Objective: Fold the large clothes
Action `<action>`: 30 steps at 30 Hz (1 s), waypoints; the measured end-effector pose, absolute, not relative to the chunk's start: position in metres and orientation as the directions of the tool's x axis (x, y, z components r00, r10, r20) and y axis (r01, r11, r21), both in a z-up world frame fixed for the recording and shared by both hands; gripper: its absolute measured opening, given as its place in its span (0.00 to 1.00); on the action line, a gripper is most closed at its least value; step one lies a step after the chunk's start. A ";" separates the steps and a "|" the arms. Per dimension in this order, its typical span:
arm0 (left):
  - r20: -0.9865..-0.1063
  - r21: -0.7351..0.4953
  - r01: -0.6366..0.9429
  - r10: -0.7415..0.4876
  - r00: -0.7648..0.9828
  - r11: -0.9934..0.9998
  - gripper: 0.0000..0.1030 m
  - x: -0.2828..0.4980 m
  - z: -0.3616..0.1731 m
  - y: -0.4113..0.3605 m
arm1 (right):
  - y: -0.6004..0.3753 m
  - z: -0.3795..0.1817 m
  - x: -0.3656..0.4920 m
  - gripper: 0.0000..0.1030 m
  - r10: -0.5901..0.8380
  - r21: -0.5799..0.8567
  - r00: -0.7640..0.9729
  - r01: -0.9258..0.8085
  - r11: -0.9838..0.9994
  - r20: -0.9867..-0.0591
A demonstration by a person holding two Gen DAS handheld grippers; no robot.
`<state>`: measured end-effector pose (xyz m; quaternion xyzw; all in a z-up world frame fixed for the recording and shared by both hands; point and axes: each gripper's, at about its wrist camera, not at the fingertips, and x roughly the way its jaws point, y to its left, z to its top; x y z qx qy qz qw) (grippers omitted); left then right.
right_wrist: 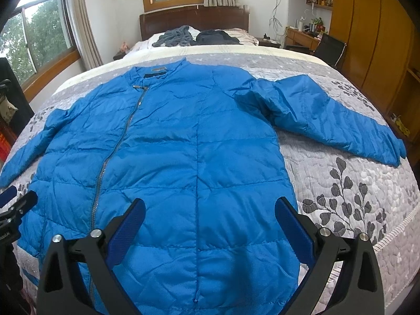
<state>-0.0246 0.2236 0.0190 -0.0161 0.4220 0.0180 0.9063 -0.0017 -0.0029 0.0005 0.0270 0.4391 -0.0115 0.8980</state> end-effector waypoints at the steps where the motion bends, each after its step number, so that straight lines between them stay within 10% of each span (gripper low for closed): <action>1: -0.765 -0.013 -0.047 0.020 0.644 0.999 0.97 -0.025 0.019 0.224 | -0.003 0.001 -0.002 0.96 0.004 0.040 0.614 0.044 0.998 -0.789; 30: -0.762 -0.023 -0.061 0.022 0.647 0.998 0.97 -0.029 0.020 0.229 | -0.003 0.002 -0.003 0.96 0.000 0.032 0.619 0.041 0.999 -0.785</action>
